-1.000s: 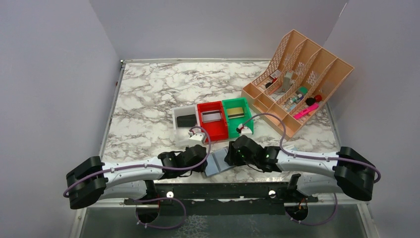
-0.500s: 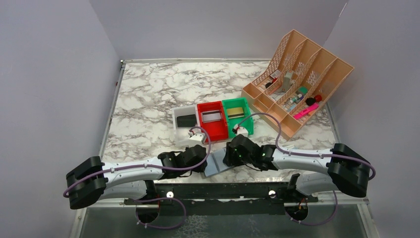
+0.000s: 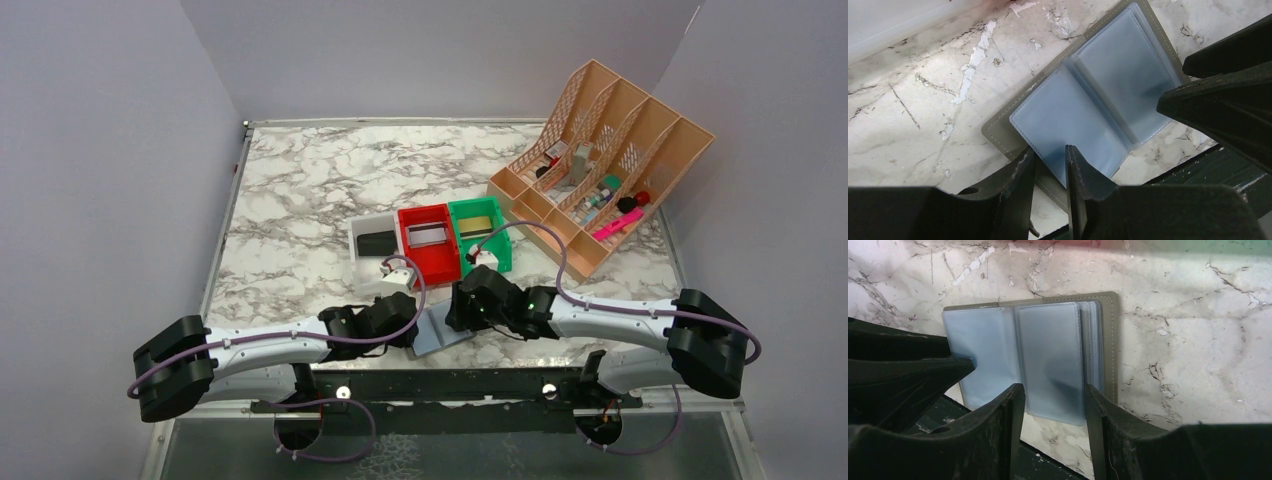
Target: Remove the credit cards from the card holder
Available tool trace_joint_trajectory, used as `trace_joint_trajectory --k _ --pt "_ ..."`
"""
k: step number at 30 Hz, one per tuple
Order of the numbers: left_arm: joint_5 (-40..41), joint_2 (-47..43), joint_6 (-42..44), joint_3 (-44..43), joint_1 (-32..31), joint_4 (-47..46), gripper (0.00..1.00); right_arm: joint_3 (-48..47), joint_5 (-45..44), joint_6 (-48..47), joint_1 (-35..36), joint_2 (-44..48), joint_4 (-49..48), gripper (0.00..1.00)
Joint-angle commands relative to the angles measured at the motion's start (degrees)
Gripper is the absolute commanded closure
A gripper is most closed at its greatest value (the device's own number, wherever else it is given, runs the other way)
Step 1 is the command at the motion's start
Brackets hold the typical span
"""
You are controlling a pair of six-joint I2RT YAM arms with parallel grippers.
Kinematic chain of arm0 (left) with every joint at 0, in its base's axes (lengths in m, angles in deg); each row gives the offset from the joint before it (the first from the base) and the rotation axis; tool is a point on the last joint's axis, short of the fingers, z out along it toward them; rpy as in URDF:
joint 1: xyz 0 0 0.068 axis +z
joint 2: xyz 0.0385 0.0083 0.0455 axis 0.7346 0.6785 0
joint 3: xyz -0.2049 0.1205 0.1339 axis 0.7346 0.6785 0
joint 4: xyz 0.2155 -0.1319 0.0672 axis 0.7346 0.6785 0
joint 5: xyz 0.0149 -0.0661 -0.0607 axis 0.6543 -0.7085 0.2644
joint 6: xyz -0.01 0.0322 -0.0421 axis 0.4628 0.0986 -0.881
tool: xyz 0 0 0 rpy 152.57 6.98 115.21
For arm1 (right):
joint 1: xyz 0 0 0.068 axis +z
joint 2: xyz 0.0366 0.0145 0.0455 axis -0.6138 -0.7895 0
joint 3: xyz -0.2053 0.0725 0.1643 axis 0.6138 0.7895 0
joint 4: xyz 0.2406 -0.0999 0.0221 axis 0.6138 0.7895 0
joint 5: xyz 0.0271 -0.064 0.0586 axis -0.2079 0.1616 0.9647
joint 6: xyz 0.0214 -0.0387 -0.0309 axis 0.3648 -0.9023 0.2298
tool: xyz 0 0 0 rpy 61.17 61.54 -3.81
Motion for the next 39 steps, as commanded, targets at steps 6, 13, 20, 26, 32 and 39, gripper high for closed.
trace_joint_trajectory --k 6,13,20,26,32,39 --pt "-0.71 -0.72 0.66 0.04 0.07 -0.42 0.69 0.6 3.25 -0.66 0.03 -3.42 -2.8 0.47" --pt "-0.8 -0.7 0.66 0.06 0.12 -0.35 0.69 0.05 3.77 -0.91 0.02 -4.61 -2.4 0.48" --pt "-0.76 -0.38 0.66 -0.08 0.12 -0.45 0.7 2.0 10.96 -1.31 0.03 -1.78 -10.75 0.49" --pt "-0.75 -0.27 0.57 0.02 0.08 -0.62 0.7 1.62 14.96 -1.3 -0.04 -2.17 -15.25 0.49" --pt "-0.49 -1.24 0.25 0.54 0.12 -0.29 0.7 -0.54 16.98 -1.76 -0.04 -6.27 -16.87 0.5" --pt "1.05 -3.27 0.05 0.63 0.11 1.54 0.7 -3.46 10.31 -1.79 -0.04 -5.28 -8.94 0.49"
